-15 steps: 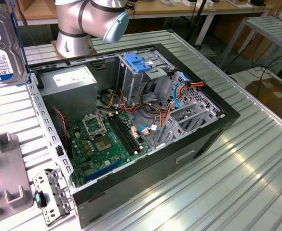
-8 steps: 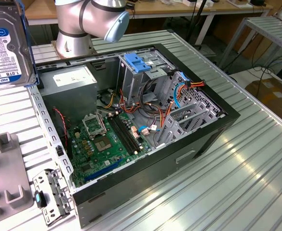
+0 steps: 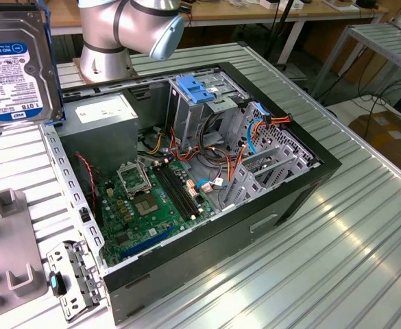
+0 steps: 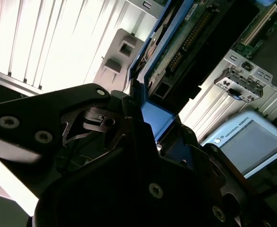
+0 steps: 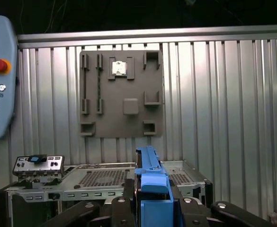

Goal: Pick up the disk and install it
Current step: 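Pick up the disk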

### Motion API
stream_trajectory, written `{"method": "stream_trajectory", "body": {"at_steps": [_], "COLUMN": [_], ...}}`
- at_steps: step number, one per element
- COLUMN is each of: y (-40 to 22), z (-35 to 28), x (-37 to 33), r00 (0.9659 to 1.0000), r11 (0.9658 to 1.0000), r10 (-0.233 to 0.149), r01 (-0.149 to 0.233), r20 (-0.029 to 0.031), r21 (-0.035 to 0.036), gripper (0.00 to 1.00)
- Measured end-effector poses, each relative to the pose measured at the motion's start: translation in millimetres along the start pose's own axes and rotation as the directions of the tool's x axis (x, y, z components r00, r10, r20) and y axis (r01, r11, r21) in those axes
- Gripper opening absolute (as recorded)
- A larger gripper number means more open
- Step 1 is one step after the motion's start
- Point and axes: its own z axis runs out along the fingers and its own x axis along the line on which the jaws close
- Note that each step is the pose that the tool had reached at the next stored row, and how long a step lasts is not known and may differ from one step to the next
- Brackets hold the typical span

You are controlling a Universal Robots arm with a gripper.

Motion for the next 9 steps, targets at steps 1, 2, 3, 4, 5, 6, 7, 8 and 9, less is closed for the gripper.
{"method": "stream_trajectory", "body": {"at_steps": [1, 2, 3, 4, 5, 6, 7, 8, 9], "y": [-3.5, -5.7, -7.6, -10.7, -14.6, -17.9, -20.8, -22.7, -24.3], "z": [0.0, 0.0, 0.0, 0.0, -0.1, -0.1, -0.1, -0.2, -0.2], "x": [0.1, 0.2, 0.3, 0.4, 0.6, 0.7, 0.8, 0.8, 0.9], "r00": [1.0000, 1.0000, 1.0000, 1.0000, 1.0000, 1.0000, 1.0000, 1.0000, 1.0000], "r11": [1.0000, 1.0000, 1.0000, 1.0000, 1.0000, 1.0000, 1.0000, 1.0000, 1.0000], "r10": [0.000, 0.000, 0.000, 0.000, 0.000, 0.000, 0.000, 0.000, 0.000], "r01": [0.000, 0.000, 0.000, 0.000, 0.000, 0.000, 0.000, 0.000, 0.000], "r20": [0.0001, 0.0001, 0.0001, 0.0001, -0.0001, 0.0000, 0.0000, 0.0000, -0.0001], "r21": [0.0001, 0.0000, 0.0000, 0.0001, 0.0000, 0.0000, 0.0000, 0.0000, -0.0001], "gripper": [0.37, 0.37, 0.37, 0.37, 0.37, 0.37, 0.37, 0.37, 0.37]}}
